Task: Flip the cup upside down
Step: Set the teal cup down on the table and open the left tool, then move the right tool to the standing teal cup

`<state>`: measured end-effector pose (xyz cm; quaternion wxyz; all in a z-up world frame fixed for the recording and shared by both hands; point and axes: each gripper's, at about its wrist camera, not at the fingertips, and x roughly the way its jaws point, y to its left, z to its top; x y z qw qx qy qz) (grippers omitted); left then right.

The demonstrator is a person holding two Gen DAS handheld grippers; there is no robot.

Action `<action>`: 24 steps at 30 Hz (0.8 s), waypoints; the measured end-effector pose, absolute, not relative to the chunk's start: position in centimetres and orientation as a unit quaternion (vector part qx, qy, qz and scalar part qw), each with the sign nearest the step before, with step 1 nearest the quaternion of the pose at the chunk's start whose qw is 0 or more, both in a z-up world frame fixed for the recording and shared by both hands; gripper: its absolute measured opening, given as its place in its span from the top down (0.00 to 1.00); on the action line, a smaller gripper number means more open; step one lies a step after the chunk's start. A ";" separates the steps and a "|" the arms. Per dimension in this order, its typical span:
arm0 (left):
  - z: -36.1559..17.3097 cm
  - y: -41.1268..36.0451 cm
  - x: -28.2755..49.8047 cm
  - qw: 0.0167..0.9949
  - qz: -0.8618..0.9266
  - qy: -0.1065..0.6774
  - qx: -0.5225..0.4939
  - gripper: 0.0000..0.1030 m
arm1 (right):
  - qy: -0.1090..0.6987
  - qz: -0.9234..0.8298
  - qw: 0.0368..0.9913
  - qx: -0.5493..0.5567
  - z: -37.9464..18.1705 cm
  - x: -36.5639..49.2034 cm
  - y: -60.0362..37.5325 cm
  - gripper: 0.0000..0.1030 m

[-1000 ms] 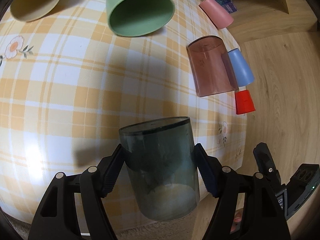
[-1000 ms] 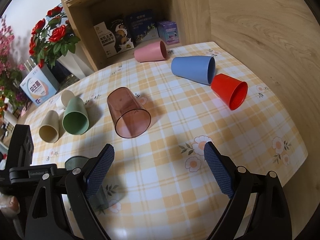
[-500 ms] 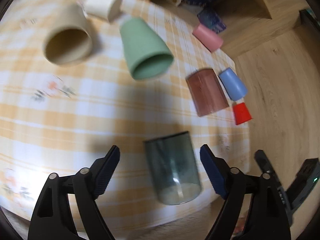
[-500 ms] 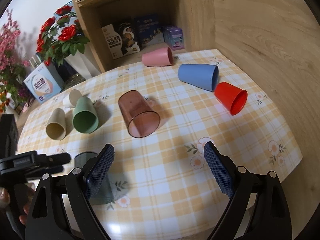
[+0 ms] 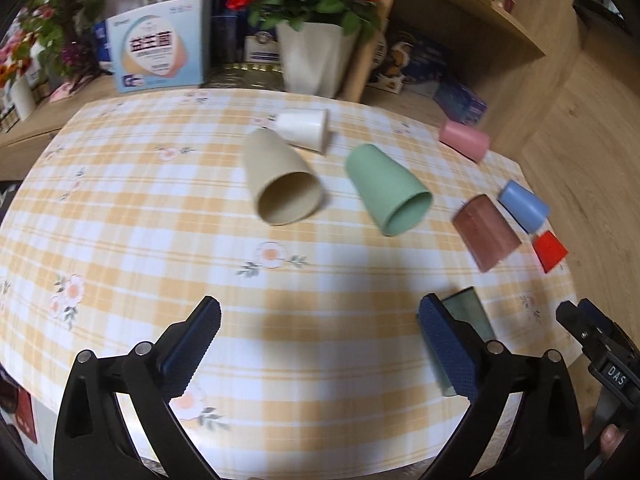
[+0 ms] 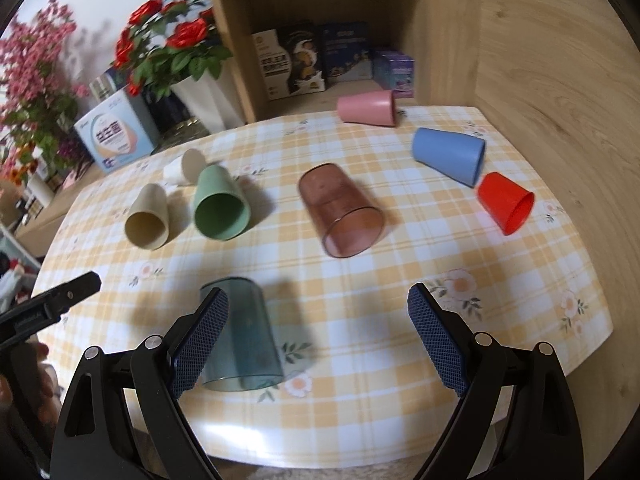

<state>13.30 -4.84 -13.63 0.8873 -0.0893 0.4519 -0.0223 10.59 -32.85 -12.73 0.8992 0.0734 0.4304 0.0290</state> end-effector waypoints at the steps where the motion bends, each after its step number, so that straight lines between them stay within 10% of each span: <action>1: -13.6 -4.3 13.0 0.890 -0.014 0.447 -0.085 0.06 | 0.434 0.036 0.898 0.069 -12.7 10.6 -32.4 0.15; 24: -13.8 6.1 7.3 0.914 0.103 0.382 -0.088 0.06 | 0.593 0.129 0.795 0.018 -16.0 17.7 -26.7 0.15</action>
